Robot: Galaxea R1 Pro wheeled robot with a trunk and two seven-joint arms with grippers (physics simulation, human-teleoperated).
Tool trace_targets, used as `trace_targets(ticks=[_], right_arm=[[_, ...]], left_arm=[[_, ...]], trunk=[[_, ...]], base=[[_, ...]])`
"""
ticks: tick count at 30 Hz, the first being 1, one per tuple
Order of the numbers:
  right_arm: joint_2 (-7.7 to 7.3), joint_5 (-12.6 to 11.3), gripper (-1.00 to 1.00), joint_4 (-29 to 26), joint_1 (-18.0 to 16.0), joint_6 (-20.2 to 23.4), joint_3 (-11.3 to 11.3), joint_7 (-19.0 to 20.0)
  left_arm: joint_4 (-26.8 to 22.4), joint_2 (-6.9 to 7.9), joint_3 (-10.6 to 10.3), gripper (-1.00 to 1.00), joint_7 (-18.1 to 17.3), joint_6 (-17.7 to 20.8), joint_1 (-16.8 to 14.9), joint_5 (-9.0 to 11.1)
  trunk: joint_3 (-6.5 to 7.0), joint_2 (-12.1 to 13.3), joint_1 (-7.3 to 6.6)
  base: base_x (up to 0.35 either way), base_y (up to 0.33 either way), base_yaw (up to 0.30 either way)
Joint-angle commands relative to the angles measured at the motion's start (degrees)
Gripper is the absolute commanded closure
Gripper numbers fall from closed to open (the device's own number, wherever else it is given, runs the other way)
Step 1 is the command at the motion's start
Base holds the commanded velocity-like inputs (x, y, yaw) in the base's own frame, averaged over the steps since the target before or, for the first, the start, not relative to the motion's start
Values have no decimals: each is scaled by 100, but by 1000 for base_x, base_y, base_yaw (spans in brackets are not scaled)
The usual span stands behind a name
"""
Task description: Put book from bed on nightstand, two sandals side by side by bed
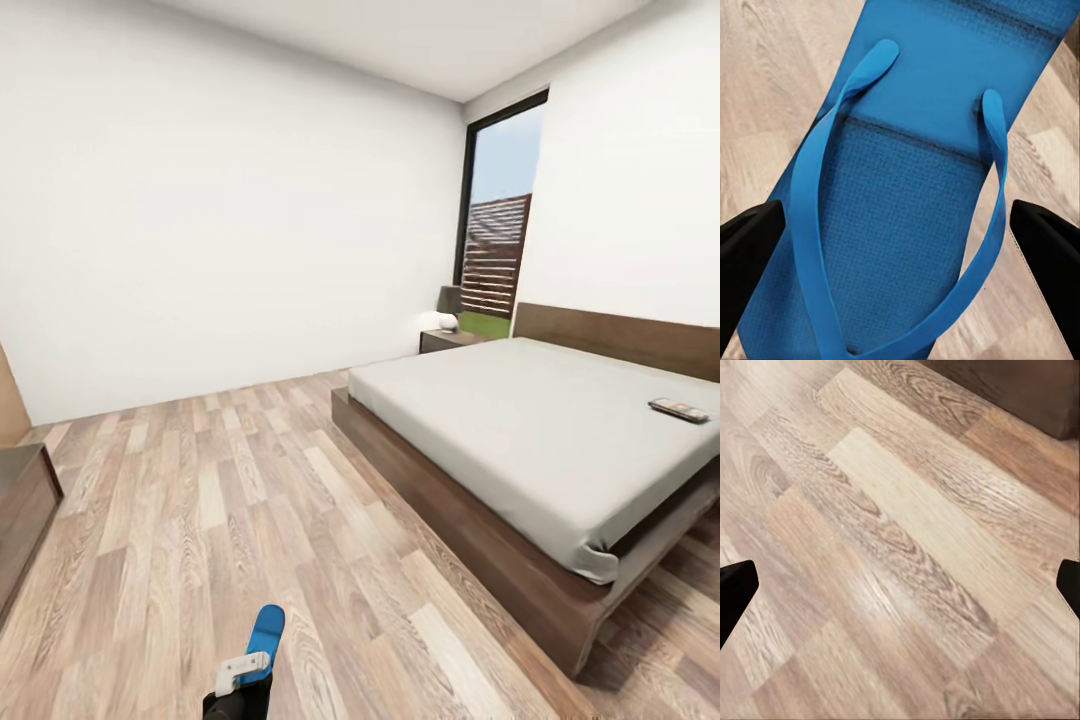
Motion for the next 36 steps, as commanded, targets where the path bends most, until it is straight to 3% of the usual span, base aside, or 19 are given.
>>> trace_targets(ticks=[1,36], right_arm=[[1,-44,-100,1,-1,5,-10,32],[0,-44,-100,1,-1,5,-18,37]], left_arm=[[8,2,-48,100,-6,-23,-5,58],[11,-1,-51,100,-7,-22,-5,58]], trunk=[[-2,-2,-1],[99,-2,-1]], base=[[0,0,-300],[0,0,-295]])
